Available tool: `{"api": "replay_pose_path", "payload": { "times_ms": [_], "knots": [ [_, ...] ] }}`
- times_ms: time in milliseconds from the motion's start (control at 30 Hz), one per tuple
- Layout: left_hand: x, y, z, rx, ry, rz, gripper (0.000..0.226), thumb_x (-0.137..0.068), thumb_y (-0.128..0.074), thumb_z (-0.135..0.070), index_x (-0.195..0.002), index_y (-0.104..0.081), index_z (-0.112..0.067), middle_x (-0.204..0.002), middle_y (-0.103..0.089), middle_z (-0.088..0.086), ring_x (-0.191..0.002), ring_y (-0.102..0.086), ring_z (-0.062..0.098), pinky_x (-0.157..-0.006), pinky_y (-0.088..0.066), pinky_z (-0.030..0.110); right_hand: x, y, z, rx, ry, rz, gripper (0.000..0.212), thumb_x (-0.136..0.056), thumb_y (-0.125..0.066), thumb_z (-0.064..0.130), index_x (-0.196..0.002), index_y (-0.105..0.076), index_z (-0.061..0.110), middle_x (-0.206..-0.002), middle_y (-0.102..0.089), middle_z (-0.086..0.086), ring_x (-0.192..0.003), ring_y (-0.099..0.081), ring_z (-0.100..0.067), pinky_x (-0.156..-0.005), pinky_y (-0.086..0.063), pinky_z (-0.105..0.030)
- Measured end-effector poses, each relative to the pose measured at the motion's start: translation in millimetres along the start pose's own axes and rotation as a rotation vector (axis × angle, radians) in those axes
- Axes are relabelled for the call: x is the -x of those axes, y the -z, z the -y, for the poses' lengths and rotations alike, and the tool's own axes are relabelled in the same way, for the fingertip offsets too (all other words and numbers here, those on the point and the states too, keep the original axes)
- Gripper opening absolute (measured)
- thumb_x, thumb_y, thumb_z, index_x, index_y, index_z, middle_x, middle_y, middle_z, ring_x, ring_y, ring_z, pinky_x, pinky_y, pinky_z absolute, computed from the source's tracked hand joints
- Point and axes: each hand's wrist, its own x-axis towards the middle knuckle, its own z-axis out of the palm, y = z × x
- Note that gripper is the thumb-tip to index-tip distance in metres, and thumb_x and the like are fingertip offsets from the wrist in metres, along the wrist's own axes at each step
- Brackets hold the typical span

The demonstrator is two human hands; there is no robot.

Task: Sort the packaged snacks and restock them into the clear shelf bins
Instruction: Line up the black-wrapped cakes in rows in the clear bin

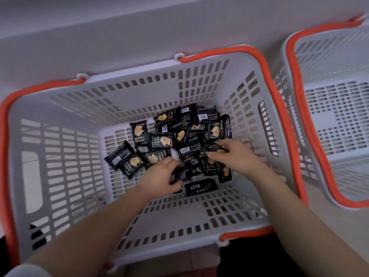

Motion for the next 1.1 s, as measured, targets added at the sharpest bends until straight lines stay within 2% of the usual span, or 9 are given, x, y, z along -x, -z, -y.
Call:
{"api": "replay_pose_path", "payload": {
  "times_ms": [67,133,167,233,467,600,767,933,1100],
  "knots": [
    [4.4,2.1,-17.6,0.576,0.353,-0.203,0.034,-0.090,-0.054,-0.029,-0.121,-0.053,-0.014,-0.099,-0.057,-0.009,-0.085,-0.055,0.003,-0.070,-0.043,0.012,4.9,-0.4,-3.5,-0.101,0.003,0.031,0.057,-0.083,-0.065,0.042,-0.128,-0.053,0.010,-0.118,-0.058,0.003,-0.102,-0.054,-0.012,-0.083,-0.040,-0.025],
    [-2.1,6.2,-29.9,1.461,0.686,-0.281,0.029,-0.095,-0.045,-0.023,-0.117,-0.054,-0.008,-0.095,-0.061,-0.004,-0.086,-0.058,0.009,-0.077,-0.046,0.021,9.3,-1.3,-4.3,-0.207,-0.029,0.042,0.045,-0.084,-0.061,0.046,-0.117,-0.062,0.016,-0.102,-0.063,0.005,-0.091,-0.056,-0.011,-0.078,-0.044,-0.027],
    [-4.5,8.3,-33.9,1.864,0.716,-0.284,0.030,-0.095,-0.040,-0.022,-0.115,-0.055,-0.005,-0.098,-0.062,0.003,-0.089,-0.058,0.016,-0.081,-0.046,0.028,11.9,-2.3,-3.0,-0.284,-0.063,0.035,0.037,-0.086,-0.058,0.048,-0.109,-0.065,0.021,-0.095,-0.065,0.004,-0.084,-0.056,-0.011,-0.077,-0.045,-0.030],
    [-7.8,14.3,-38.7,2.212,0.684,-0.286,0.033,-0.091,-0.037,-0.021,-0.109,-0.057,-0.003,-0.097,-0.066,0.013,-0.088,-0.059,0.023,-0.078,-0.048,0.034,14.2,-5.1,0.0,-0.445,-0.146,0.011,0.032,-0.089,-0.051,0.052,-0.099,-0.066,0.025,-0.085,-0.068,0.003,-0.073,-0.054,-0.013,-0.073,-0.045,-0.032],
    [-17.2,21.6,-45.3,1.865,0.690,-0.153,0.021,-0.095,-0.045,-0.023,-0.096,-0.063,-0.013,-0.085,-0.074,0.006,-0.078,-0.070,0.017,-0.067,-0.051,0.031,10.3,-14.1,3.6,-0.399,0.122,0.120,0.014,-0.096,-0.049,0.019,-0.097,-0.060,0.028,-0.081,-0.062,0.011,-0.062,-0.057,0.011,-0.056,-0.043,-0.005],
    [-19.1,31.3,-35.7,1.640,0.718,0.001,0.018,-0.092,-0.053,-0.028,-0.096,-0.067,-0.016,-0.092,-0.073,0.003,-0.092,-0.066,0.017,-0.073,-0.052,0.031,8.2,-17.3,-0.5,-0.105,0.294,0.150,0.018,-0.089,-0.060,0.014,-0.104,-0.060,0.023,-0.091,-0.061,0.011,-0.081,-0.057,0.001,-0.076,-0.047,-0.018],
    [-26.1,37.8,-34.8,0.898,0.753,0.127,0.024,-0.085,-0.060,-0.037,-0.096,-0.068,-0.016,-0.096,-0.069,0.005,-0.091,-0.064,0.018,-0.082,-0.049,0.032,2.1,-27.2,0.1,0.553,0.555,-0.004,0.029,-0.084,-0.066,0.024,-0.113,-0.062,0.025,-0.110,-0.054,0.006,-0.102,-0.044,-0.014,-0.088,-0.040,-0.034],
    [-33.0,40.0,-33.8,0.879,0.825,0.083,0.048,-0.086,-0.048,-0.058,-0.103,-0.063,-0.015,-0.105,-0.060,0.001,-0.095,-0.057,0.019,-0.081,-0.043,0.031,-7.9,-38.0,5.2,0.636,0.634,-0.002,0.026,-0.084,-0.064,0.029,-0.106,-0.057,0.019,-0.136,-0.045,0.002,-0.125,-0.033,-0.018,-0.097,-0.036,-0.035],
    [-35.5,44.9,-25.3,1.103,0.823,0.014,0.052,-0.094,-0.031,-0.056,-0.090,-0.065,-0.017,-0.101,-0.065,0.006,-0.089,-0.062,0.017,-0.072,-0.049,0.030,-20.1,-41.1,11.0,0.493,0.506,0.134,0.034,-0.086,-0.063,0.034,-0.105,-0.037,0.024,-0.095,-0.058,0.002,-0.085,-0.057,-0.020,-0.064,-0.046,-0.034]
  ]
}}
